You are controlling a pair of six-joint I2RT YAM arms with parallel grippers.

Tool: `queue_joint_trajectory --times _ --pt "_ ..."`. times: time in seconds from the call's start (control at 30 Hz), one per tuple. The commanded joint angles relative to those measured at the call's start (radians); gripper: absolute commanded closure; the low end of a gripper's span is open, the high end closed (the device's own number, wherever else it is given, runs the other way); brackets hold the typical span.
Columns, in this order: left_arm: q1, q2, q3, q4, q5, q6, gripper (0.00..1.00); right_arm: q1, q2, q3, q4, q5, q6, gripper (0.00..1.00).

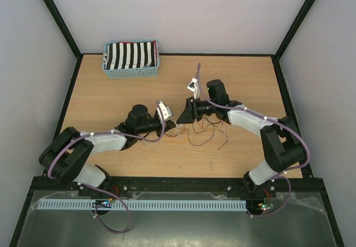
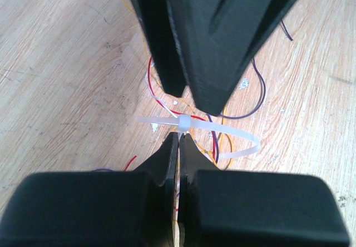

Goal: Zip-tie the wires
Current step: Tie the cable at the center of the board.

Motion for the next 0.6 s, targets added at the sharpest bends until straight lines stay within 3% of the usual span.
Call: queue_joint_trajectory --times 0.0,0.57 --pt "0.005 0.004 -0.002 0.026 0.059 0.024 1.00 -0.005 -0.017 0.062 -0.034 0.034 -0.026 0.45" --pt "0.005 0.026 0.015 0.023 0.097 -0.002 1.00 0.014 0.054 0.078 0.038 0.017 0.040 0.46"
